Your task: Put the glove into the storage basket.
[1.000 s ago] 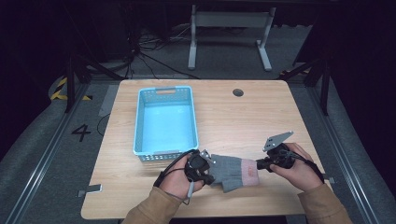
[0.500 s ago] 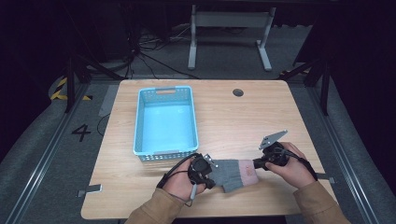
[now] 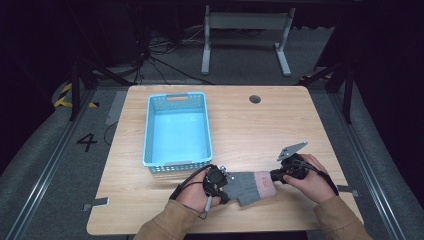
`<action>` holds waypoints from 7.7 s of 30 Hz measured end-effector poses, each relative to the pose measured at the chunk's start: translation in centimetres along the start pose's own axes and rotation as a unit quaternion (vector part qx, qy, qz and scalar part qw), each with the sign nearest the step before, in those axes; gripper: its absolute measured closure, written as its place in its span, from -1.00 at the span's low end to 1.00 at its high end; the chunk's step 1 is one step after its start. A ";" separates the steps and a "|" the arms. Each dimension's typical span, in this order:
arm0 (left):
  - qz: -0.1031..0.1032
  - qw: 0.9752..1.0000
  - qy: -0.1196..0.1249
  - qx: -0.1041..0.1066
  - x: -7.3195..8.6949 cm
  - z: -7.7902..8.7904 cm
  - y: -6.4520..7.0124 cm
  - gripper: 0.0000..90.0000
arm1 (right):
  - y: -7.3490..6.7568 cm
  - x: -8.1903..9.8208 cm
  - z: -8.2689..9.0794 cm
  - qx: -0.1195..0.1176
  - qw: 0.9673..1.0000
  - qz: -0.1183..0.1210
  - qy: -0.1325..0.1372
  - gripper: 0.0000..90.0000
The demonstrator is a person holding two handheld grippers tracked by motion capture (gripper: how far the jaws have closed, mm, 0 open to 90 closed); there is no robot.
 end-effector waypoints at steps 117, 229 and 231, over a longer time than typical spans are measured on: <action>-0.030 0.992 0.096 -0.082 -5.7 -3.9 2.4 0.48 | 3.1 3.8 3.8 0.029 0.988 -0.083 0.128 0.06; 0.106 0.972 0.104 -0.183 0.5 10.8 -17.6 0.48 | 3.7 3.7 1.8 0.026 0.988 -0.100 0.113 0.05; 0.105 0.972 0.098 -0.185 0.5 10.5 -17.8 0.47 | 3.7 3.7 1.9 0.026 0.988 -0.101 0.113 0.05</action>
Point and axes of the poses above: each handheld gripper's, and its own axes: z roughly backward along the jaws, x roughly out of its underside, y roughly to its right, the point moved 1 cm from there along -z, roughly forward along the jaws, and after that the axes turned 9 degrees about -x, right-handed, at the moved point
